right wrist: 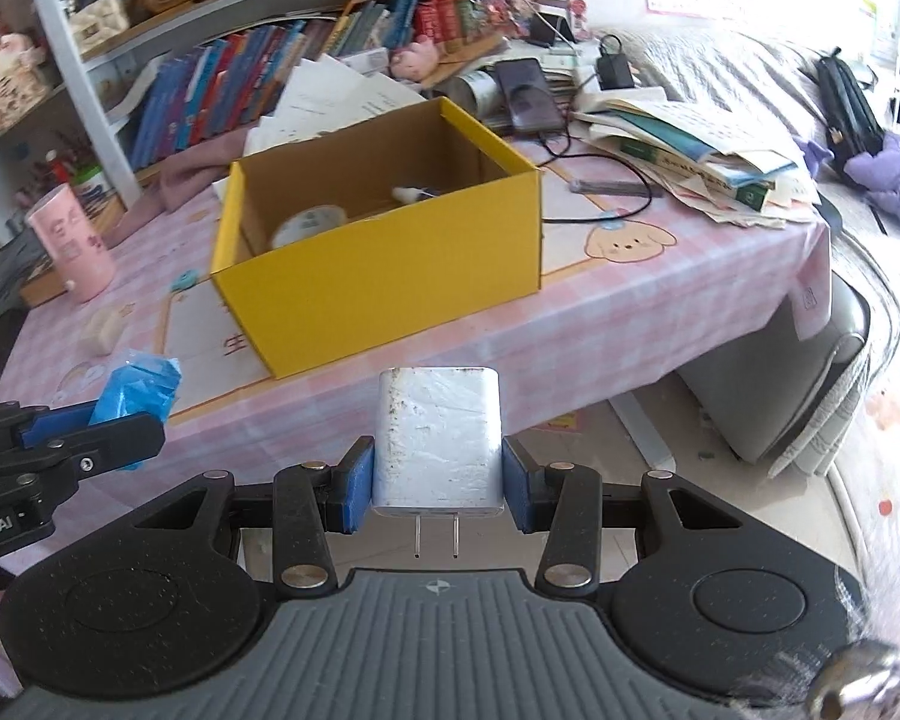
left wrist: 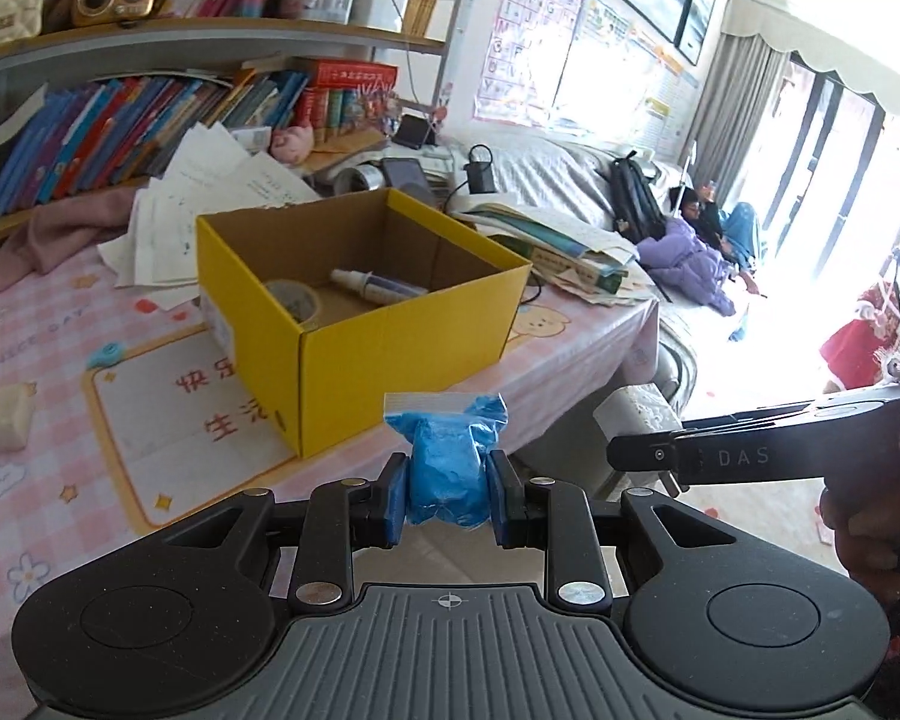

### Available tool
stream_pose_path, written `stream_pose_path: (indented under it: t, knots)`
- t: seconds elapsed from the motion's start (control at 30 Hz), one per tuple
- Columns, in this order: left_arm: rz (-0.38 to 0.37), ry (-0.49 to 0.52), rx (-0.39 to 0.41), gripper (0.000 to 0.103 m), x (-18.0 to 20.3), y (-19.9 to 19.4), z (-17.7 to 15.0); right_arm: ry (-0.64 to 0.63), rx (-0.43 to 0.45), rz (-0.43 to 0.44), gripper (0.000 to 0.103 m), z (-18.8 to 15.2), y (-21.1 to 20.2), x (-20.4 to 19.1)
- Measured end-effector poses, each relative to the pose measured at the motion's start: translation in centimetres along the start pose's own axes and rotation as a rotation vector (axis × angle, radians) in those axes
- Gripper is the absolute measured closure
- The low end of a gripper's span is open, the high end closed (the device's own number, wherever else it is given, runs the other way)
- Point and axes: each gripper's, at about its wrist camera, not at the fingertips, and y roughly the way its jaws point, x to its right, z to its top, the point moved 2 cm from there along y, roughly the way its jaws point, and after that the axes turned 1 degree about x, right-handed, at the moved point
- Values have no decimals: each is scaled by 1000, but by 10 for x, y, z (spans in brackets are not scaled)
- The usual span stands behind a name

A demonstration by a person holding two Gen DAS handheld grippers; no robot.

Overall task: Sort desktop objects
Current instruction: 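Carry the blue packet and white charger with both grippers over the yellow box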

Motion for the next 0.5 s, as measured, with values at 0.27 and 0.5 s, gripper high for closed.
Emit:
stream_pose_path:
  t: [0.27, 0.5]
  knots:
    - [-9, 10, 9, 78, 1, 19, 15, -25, 6, 2, 62, 17, 14, 8]
    - [9, 62, 42, 78, 3, 42, 40, -39, 72, 15, 62, 52, 27, 18]
